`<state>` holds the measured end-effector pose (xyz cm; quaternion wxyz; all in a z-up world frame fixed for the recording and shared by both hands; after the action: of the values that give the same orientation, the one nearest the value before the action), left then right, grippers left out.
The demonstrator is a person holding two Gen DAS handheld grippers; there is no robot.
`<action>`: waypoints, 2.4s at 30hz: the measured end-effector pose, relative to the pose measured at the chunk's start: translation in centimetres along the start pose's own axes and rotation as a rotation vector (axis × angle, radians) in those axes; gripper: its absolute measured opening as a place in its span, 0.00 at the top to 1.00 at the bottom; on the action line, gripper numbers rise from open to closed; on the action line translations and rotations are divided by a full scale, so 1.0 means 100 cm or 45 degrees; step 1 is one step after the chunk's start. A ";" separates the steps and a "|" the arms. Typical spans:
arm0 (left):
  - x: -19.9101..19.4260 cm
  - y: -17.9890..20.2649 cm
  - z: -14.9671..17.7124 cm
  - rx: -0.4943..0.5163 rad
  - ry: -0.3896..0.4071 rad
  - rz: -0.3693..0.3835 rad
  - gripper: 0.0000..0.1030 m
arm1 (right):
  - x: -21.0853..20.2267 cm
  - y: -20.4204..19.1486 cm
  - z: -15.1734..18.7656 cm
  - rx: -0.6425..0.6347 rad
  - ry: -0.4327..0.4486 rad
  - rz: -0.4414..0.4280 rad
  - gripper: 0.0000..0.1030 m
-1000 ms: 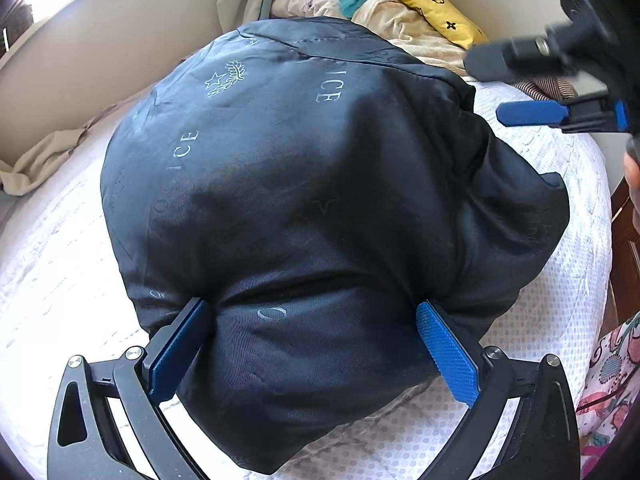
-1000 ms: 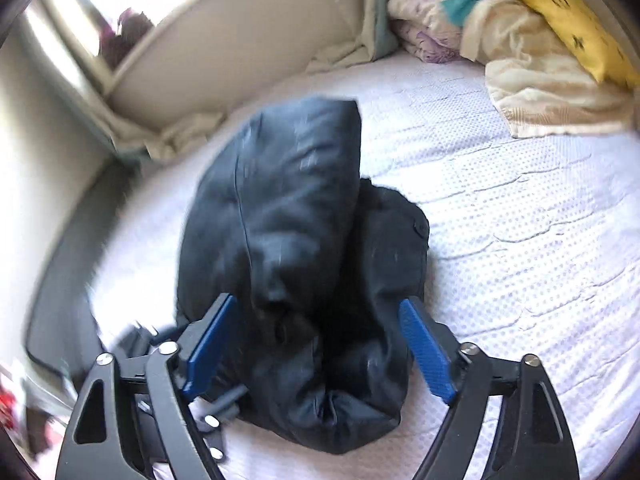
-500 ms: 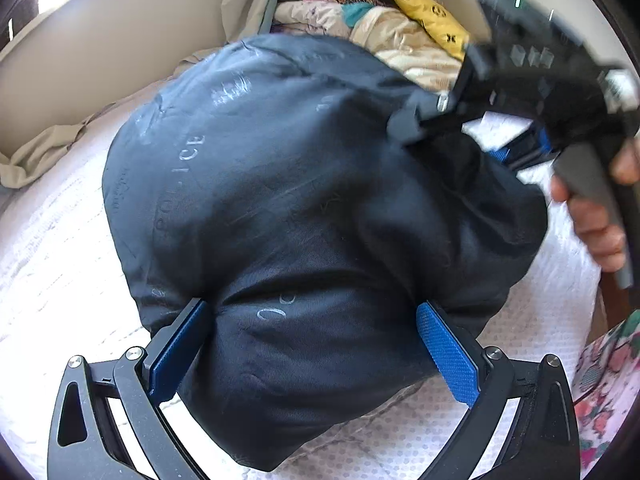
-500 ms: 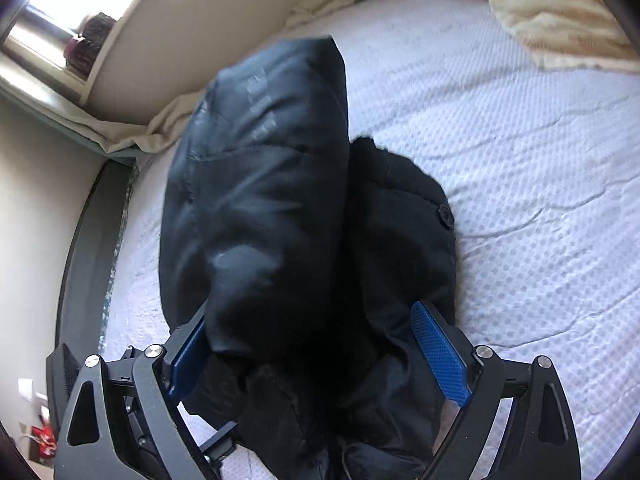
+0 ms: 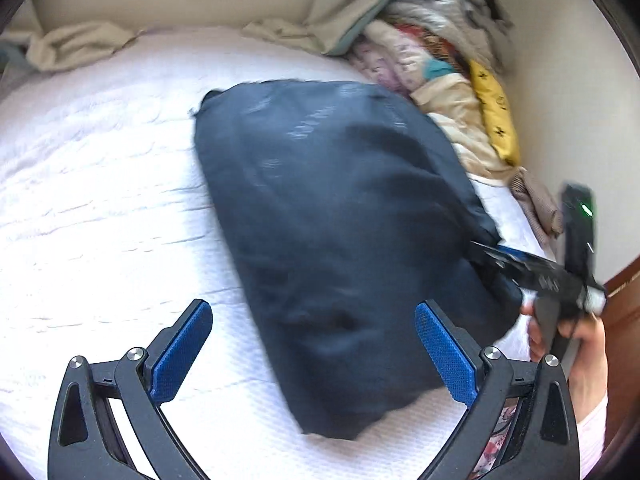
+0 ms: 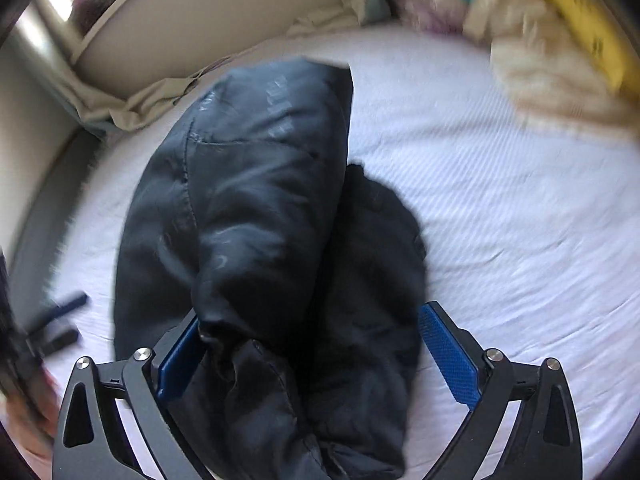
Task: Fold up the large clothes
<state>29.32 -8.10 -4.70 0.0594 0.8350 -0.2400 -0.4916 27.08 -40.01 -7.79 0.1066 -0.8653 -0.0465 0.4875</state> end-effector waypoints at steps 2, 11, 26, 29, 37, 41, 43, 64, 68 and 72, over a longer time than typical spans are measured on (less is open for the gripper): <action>0.011 -0.013 -0.004 -0.055 -0.047 0.047 0.01 | -0.001 -0.008 0.001 -0.065 0.026 0.058 0.00; 0.071 -0.020 0.002 -0.178 -0.223 0.352 0.01 | 0.053 0.038 0.008 0.328 -0.271 -0.349 0.00; 0.069 -0.016 0.016 -0.184 -0.104 0.417 0.13 | 0.095 0.007 0.009 0.330 -0.300 -0.773 0.21; 0.057 -0.015 0.015 -0.163 -0.071 0.405 0.17 | 0.088 0.003 0.005 0.299 -0.265 -0.776 0.27; 0.006 -0.041 0.005 -0.147 0.080 0.336 0.19 | 0.070 -0.043 -0.010 0.184 -0.178 -0.831 0.29; -0.028 -0.064 0.003 -0.152 0.172 0.278 0.19 | 0.067 -0.073 -0.011 0.147 -0.146 -0.903 0.29; -0.044 -0.079 0.006 -0.167 0.215 0.246 0.19 | 0.069 -0.088 -0.014 0.130 -0.138 -0.933 0.29; -0.038 -0.183 0.065 -0.381 0.165 0.078 0.06 | 0.140 -0.194 0.014 0.017 -0.260 -0.720 0.14; -0.048 -0.175 0.058 -0.368 0.174 -0.009 0.05 | 0.116 -0.203 0.016 0.008 -0.201 -0.577 0.10; -0.066 -0.160 0.055 -0.268 0.222 -0.193 0.04 | 0.081 -0.222 0.018 -0.079 -0.084 -0.414 0.10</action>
<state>27.50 9.68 -7.64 0.1300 0.8795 -0.1171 -0.4427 30.26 -16.68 -10.38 0.1557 -0.8328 -0.2044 0.4904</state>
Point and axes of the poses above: each gripper's, at about its wrist camera, not at the fingertips, and x roughly the way its jaws point, y to its right, z to its underside, the point moved 2 cm from there along x, roughly the way its jaws point, and after that the axes turned 1 degree about y, right-handed, at the moved point
